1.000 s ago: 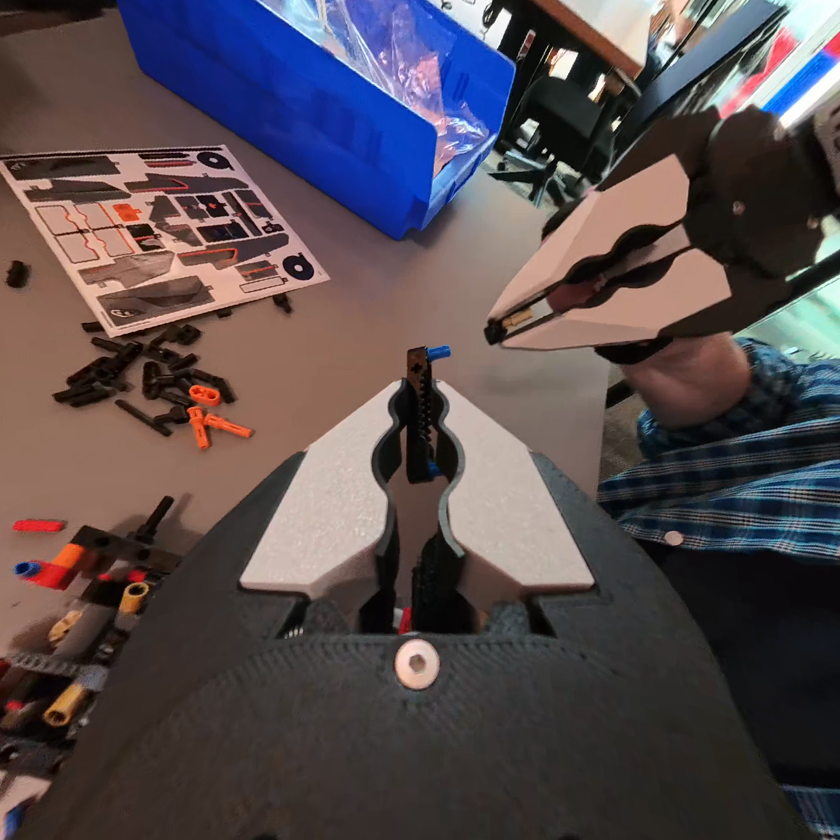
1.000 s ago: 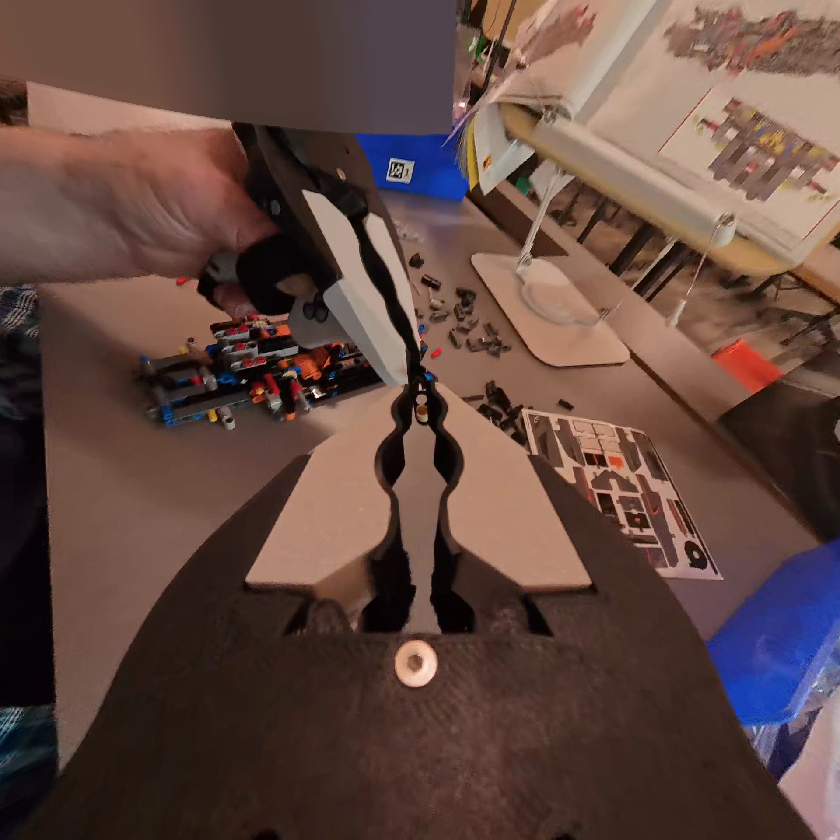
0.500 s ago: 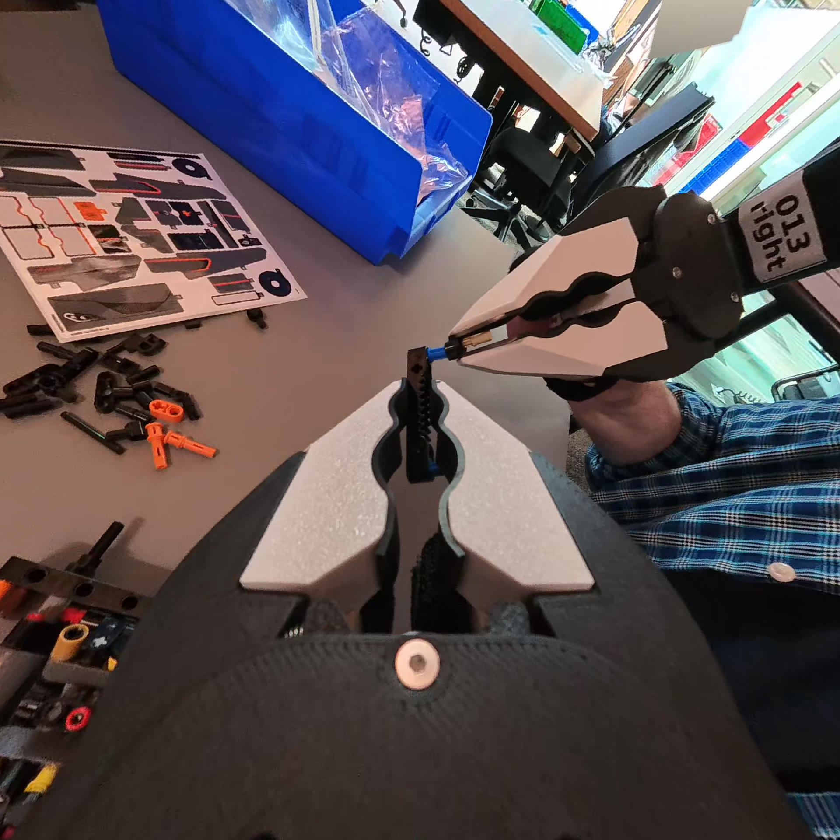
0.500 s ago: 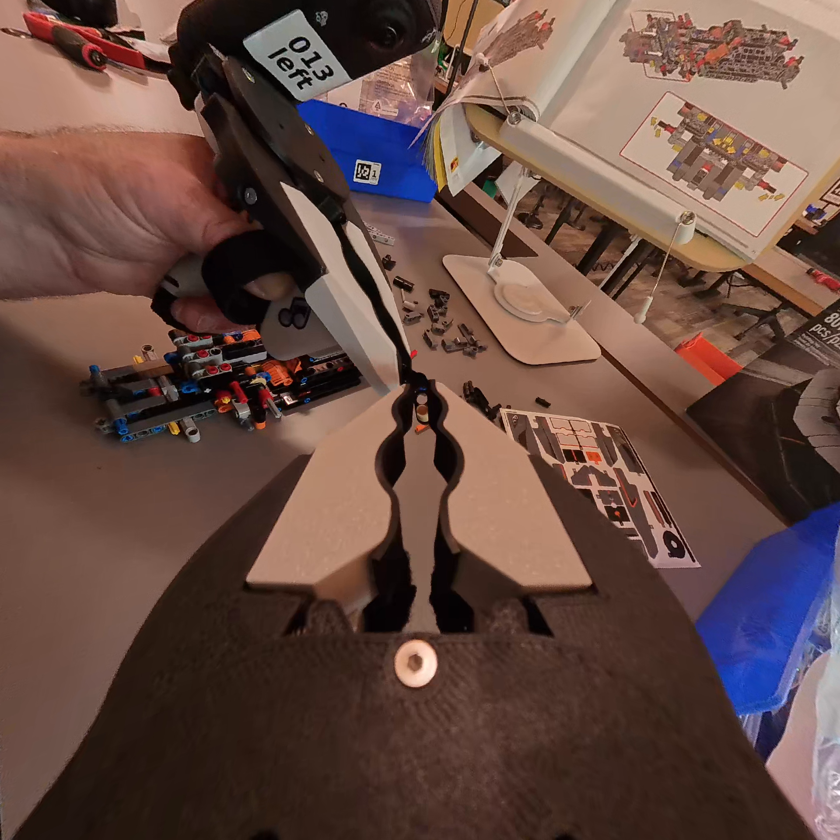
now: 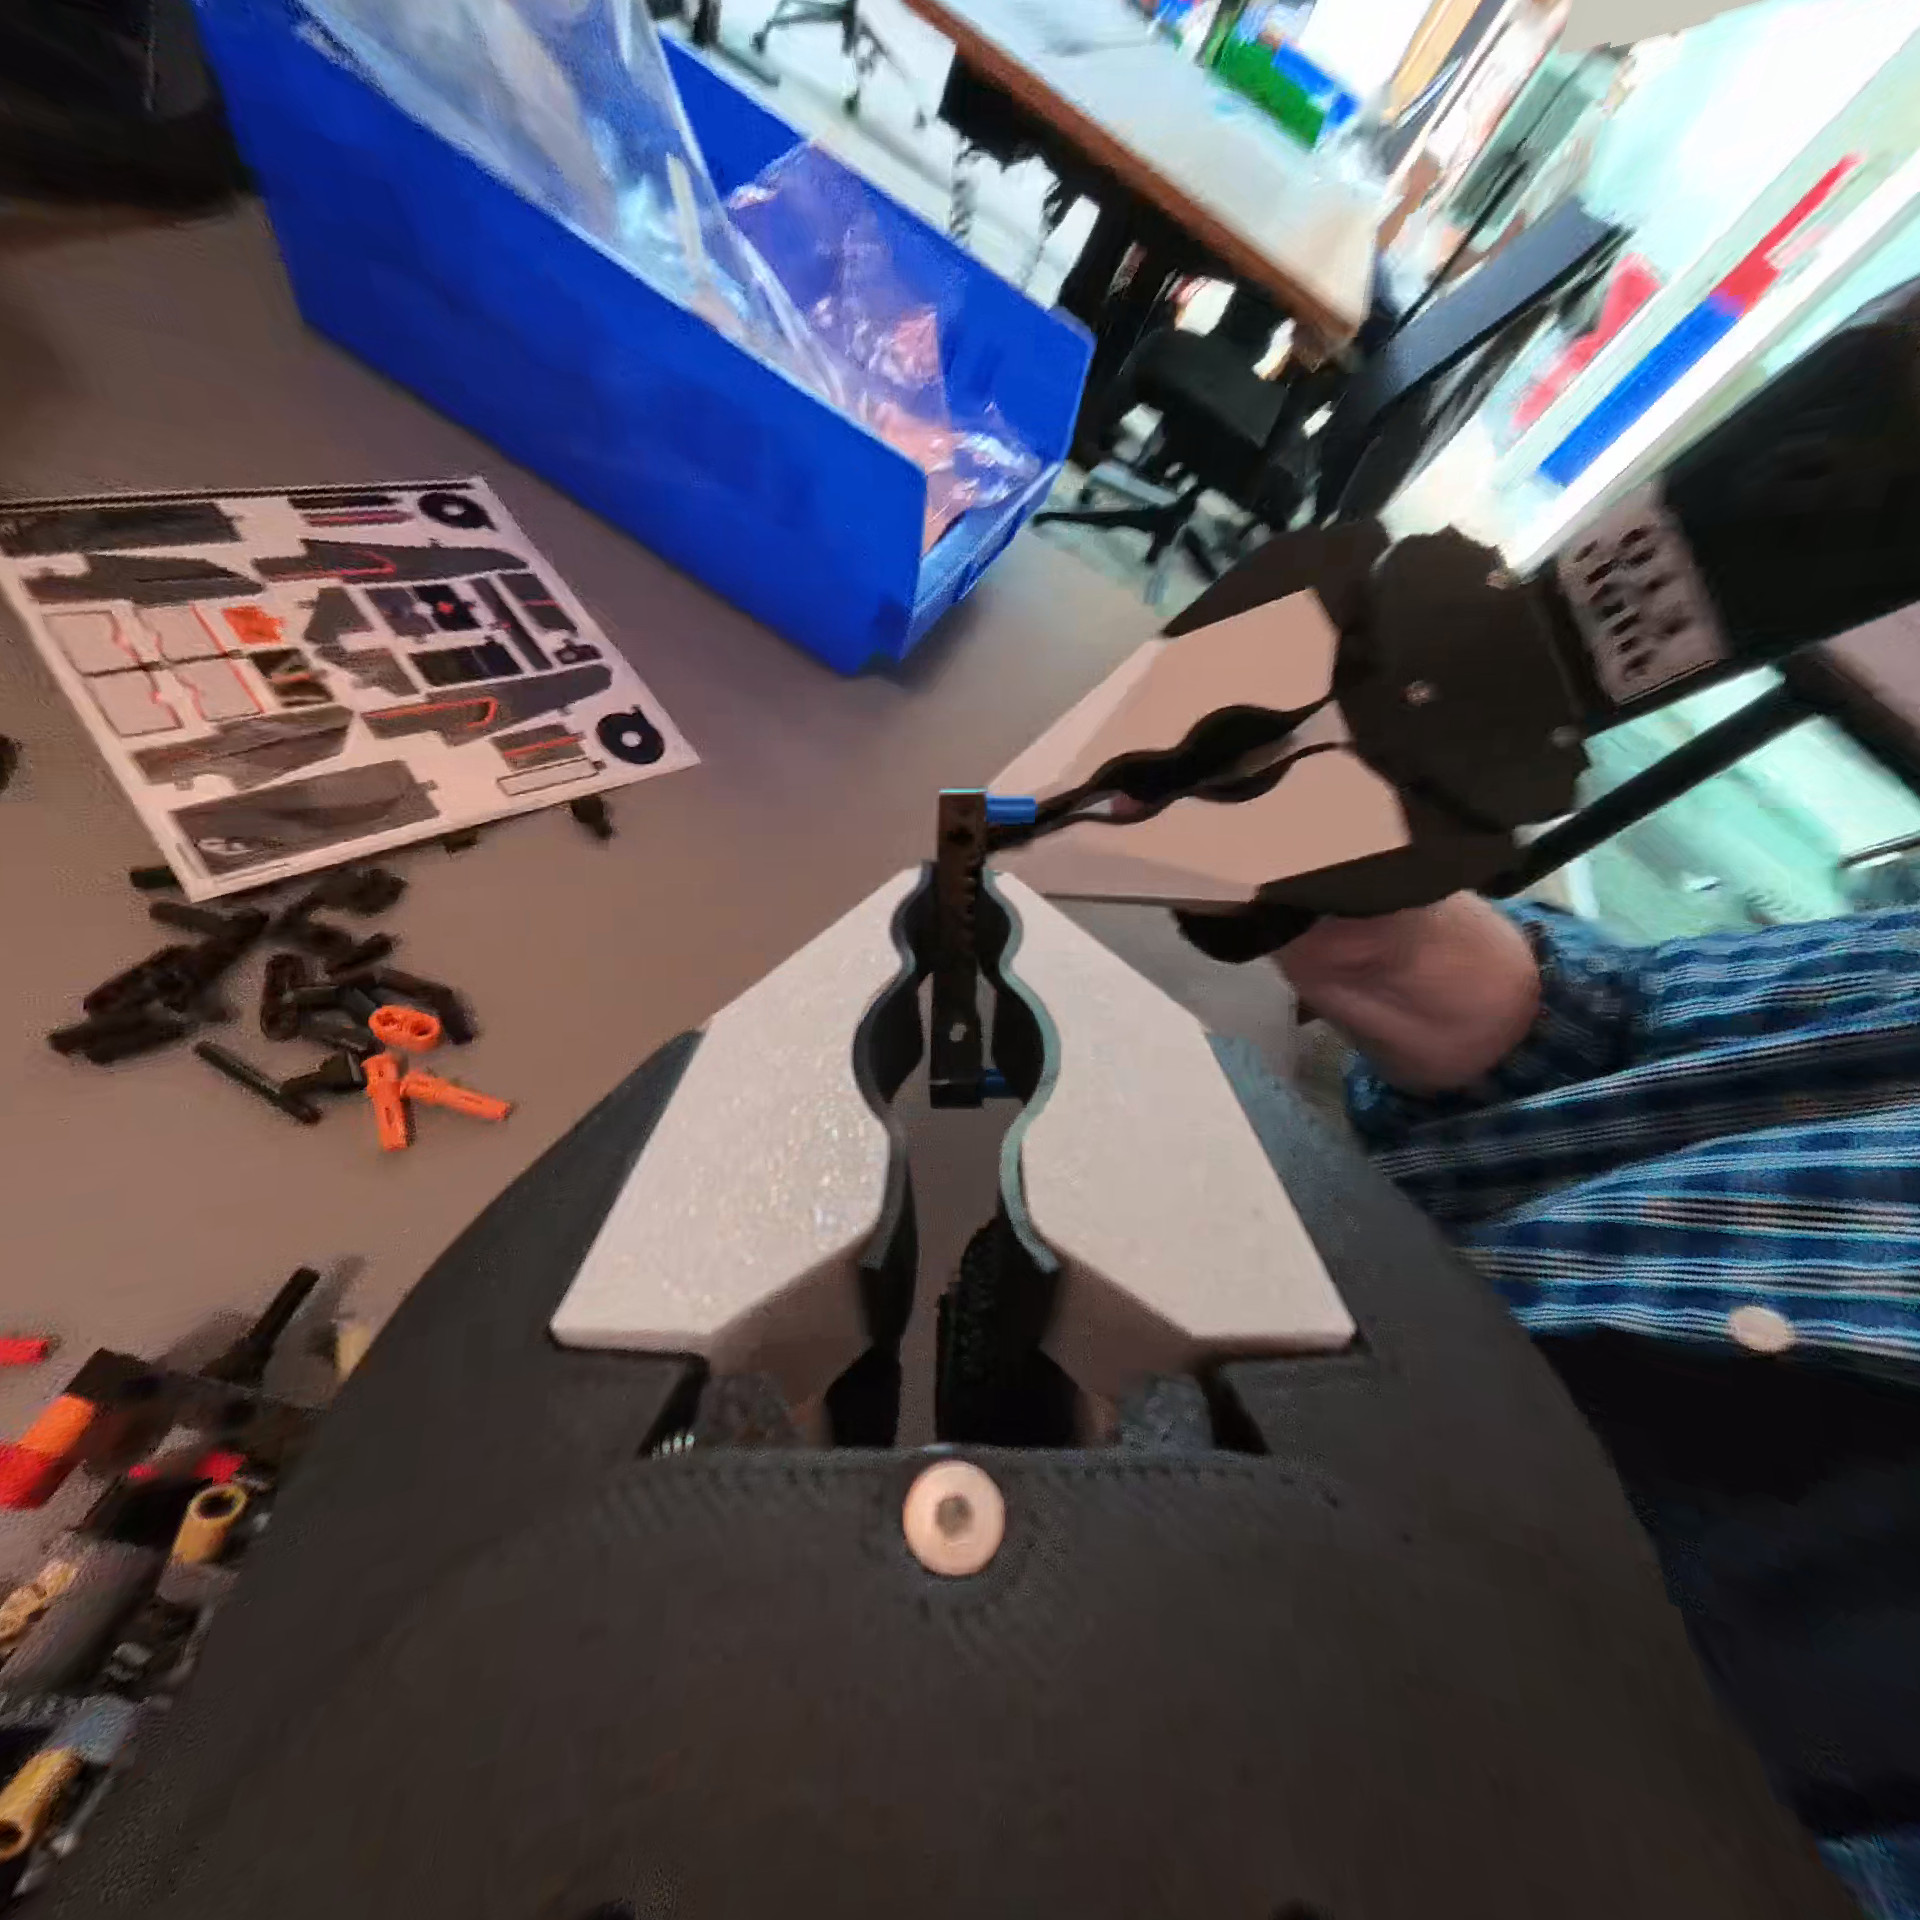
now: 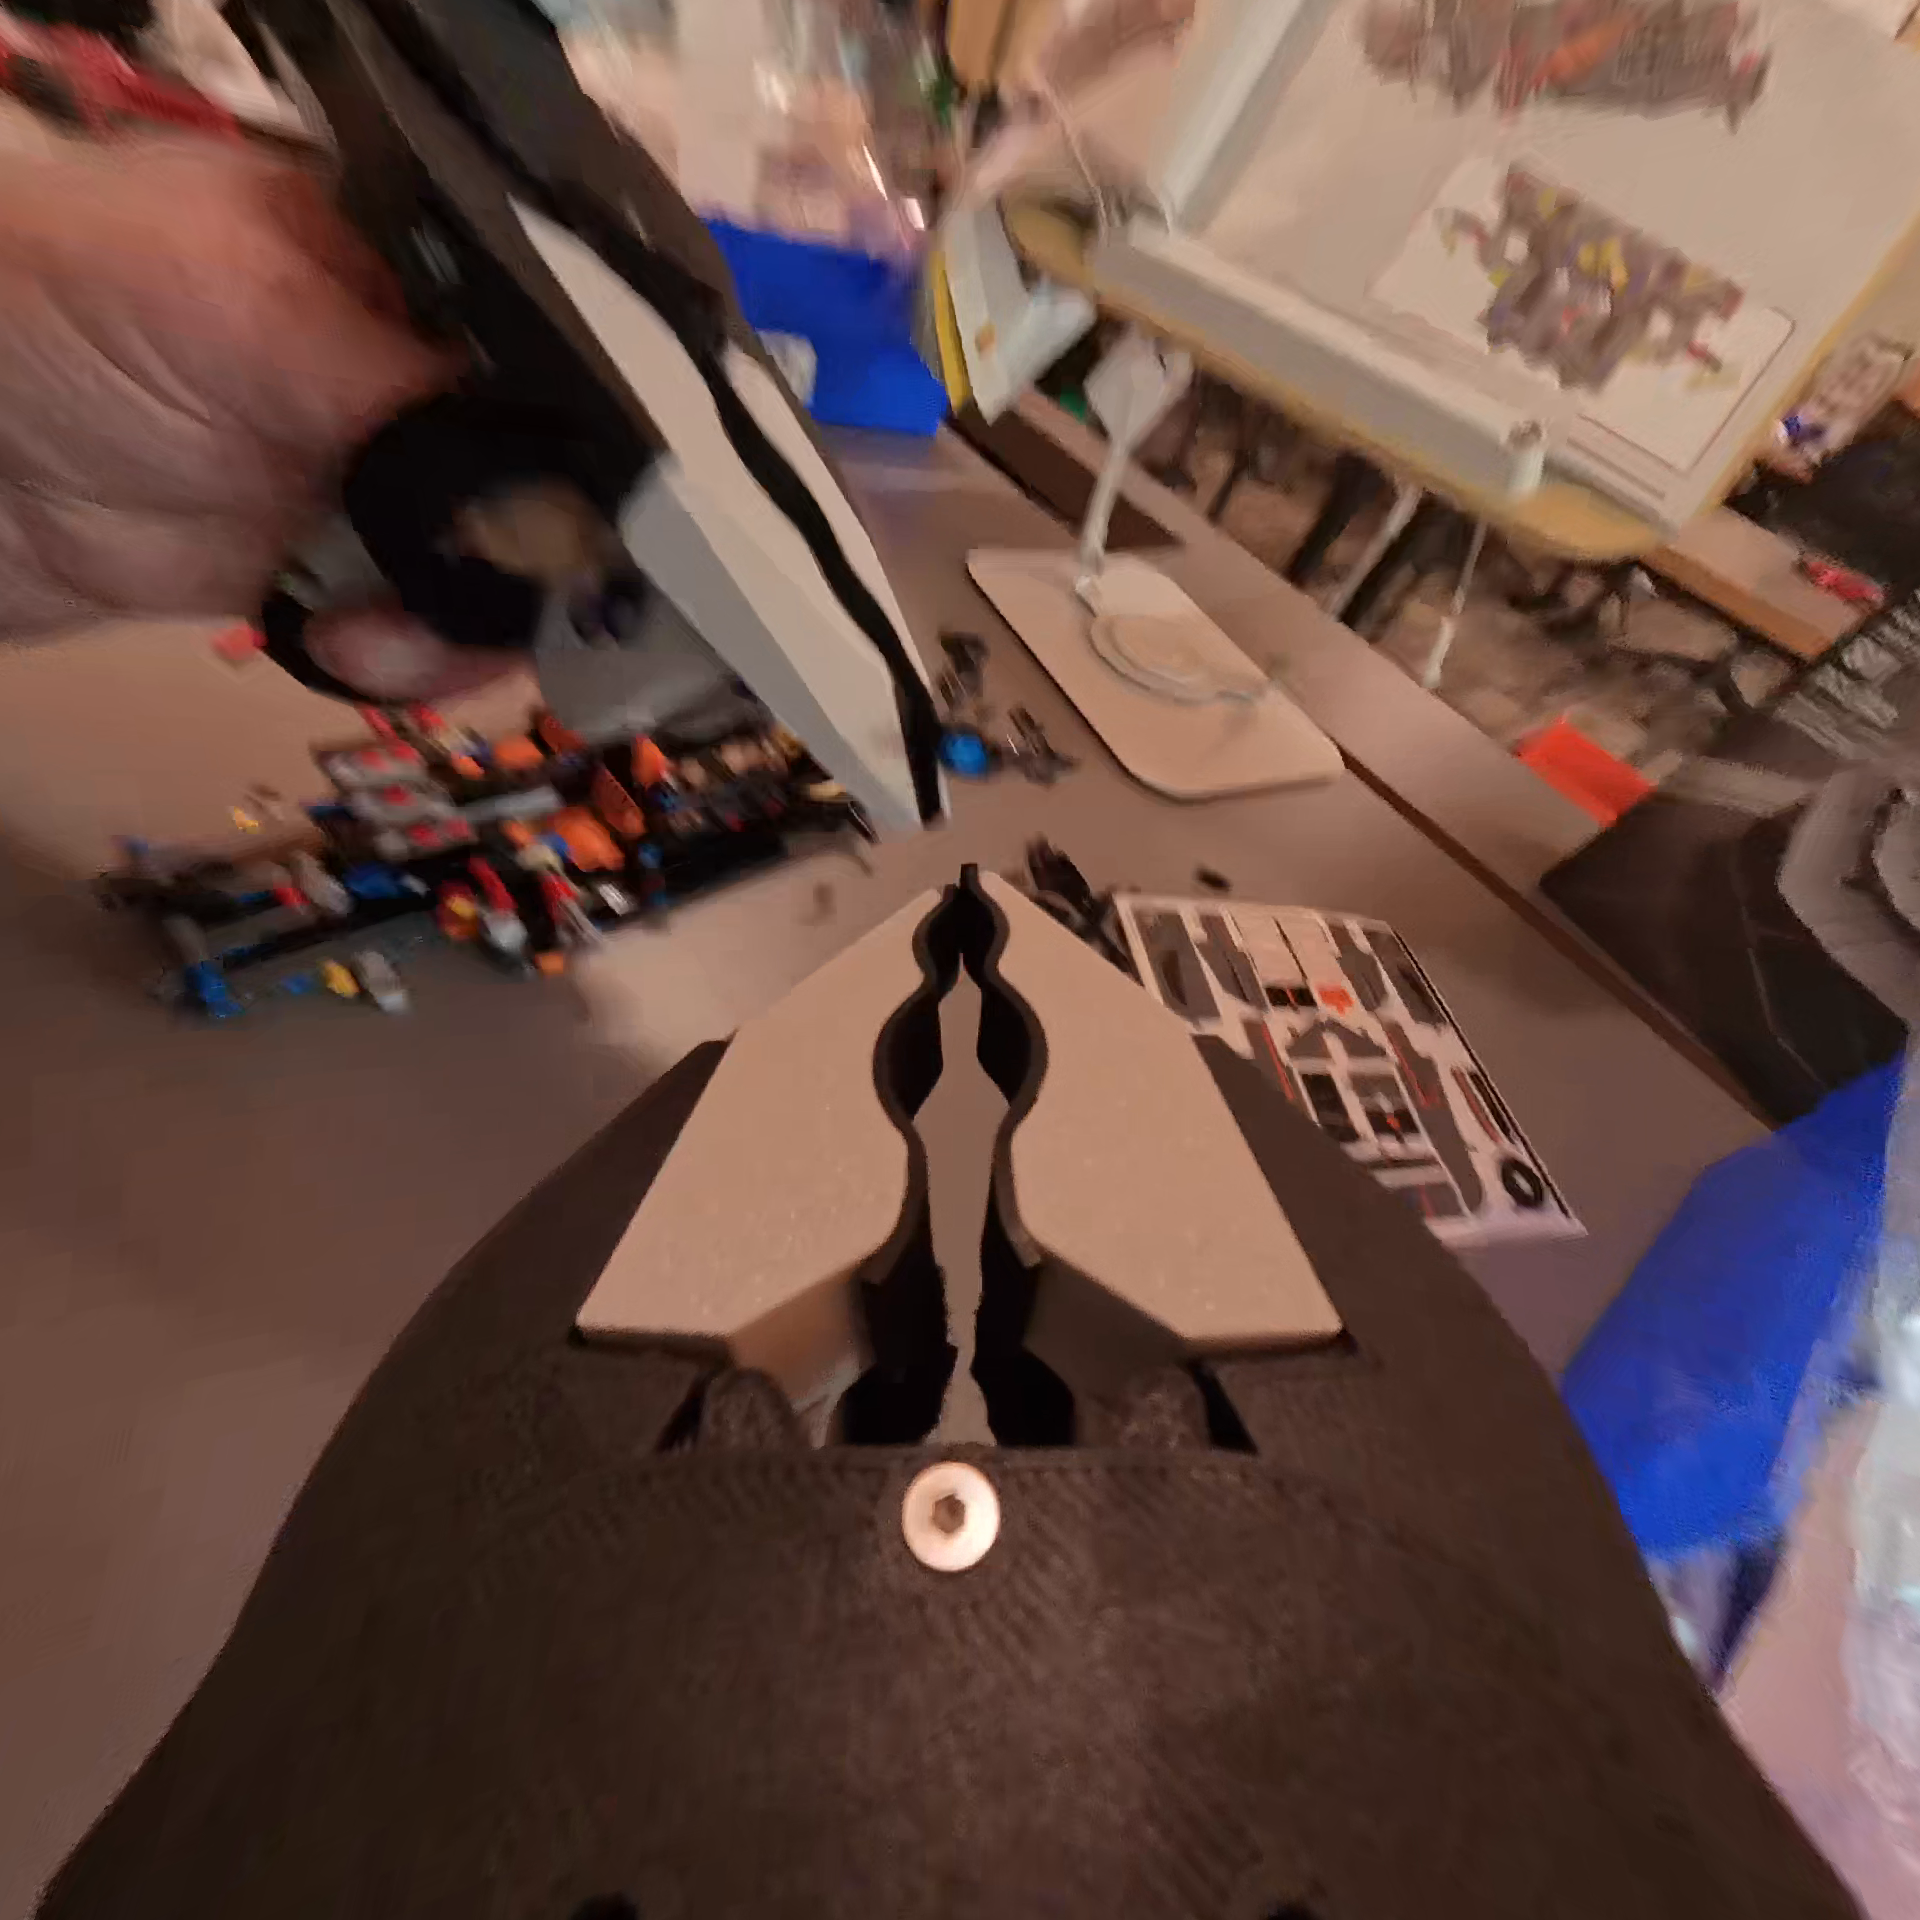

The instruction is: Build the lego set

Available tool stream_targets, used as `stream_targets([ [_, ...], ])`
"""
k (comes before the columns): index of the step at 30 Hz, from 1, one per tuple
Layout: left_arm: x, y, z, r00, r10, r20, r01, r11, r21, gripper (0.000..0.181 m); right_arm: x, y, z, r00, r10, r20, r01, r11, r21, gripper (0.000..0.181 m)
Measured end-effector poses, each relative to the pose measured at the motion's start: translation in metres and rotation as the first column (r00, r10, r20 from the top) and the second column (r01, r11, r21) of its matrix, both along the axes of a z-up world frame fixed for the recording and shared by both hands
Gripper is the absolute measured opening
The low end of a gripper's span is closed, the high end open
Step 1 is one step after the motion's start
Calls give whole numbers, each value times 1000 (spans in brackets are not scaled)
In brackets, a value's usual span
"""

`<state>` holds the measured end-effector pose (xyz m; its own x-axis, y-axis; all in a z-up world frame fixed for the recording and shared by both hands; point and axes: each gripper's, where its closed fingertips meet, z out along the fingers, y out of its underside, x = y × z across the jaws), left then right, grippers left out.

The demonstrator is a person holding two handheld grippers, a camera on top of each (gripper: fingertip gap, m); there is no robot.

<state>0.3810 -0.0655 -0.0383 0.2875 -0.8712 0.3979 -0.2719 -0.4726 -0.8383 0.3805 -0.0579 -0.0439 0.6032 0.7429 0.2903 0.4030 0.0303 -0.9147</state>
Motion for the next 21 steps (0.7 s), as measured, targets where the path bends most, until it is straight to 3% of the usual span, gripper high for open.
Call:
stream_targets([
  [3, -10, 3, -12, 998, -9, -55, 8, 1000, -12, 7, 11, 4, -12, 1000, -4, 13, 5, 999, -50, 0],
  [10, -60, 7, -12, 997, -7, -72, 6, 1000, -14, 7, 13, -3, -17, 998, 61, 8, -59, 991, -116, 0],
  [16, -107, 23, -21, 989, 95, -111, -98, 995, -16, 7, -5, 6, -21, 991, 128, 35, -119, 974, -192, 3],
  [21, -125, 36, -21, 987, 140, -74, -141, 990, -14, 6, -28, 41, -31, 986, 137, 91, -110, 962, -251, 5],
])
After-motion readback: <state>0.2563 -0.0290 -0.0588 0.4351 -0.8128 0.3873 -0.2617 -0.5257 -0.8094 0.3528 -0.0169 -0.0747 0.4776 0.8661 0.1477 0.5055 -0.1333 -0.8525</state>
